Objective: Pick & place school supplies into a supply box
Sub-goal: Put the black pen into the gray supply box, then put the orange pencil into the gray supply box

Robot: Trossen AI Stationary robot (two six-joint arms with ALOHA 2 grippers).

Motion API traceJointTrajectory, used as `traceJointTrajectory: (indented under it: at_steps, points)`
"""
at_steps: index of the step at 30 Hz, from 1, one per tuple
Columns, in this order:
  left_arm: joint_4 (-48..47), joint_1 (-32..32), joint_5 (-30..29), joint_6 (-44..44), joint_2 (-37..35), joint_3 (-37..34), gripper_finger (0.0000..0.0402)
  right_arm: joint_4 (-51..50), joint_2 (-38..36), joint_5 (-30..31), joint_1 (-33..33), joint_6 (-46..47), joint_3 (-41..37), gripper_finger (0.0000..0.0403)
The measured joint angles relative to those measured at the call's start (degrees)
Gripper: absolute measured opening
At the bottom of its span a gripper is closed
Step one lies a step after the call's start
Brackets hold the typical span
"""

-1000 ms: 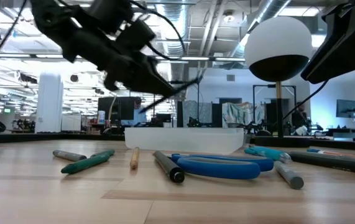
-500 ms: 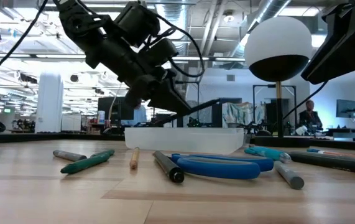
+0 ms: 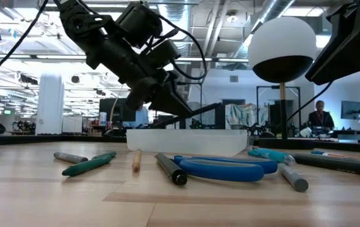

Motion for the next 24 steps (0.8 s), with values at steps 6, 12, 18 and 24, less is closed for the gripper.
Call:
traceJointTrajectory:
  at_steps: [6,12,18,24]
  points:
    - [-0.1,0.0,-0.5,-0.2,0.0,0.0,0.0106,0.1,0.0,0.0,0.0,0.0,0.0,0.0116]
    - [-1.1,-0.1,0.1,-1.6,0.0,0.0,0.0133,-0.1,0.0,-0.7,0.0,6.4,0.0,0.0116]
    - [-6.6,-0.1,0.4,-4.7,0.0,0.0,0.0131,-5.8,0.0,-6.4,-1.1,24.8,0.0,0.0116]
    - [-10.0,-0.1,0.1,-5.5,0.0,0.0,0.0130,-12.1,0.0,-13.0,-3.5,38.6,0.0,0.0116]
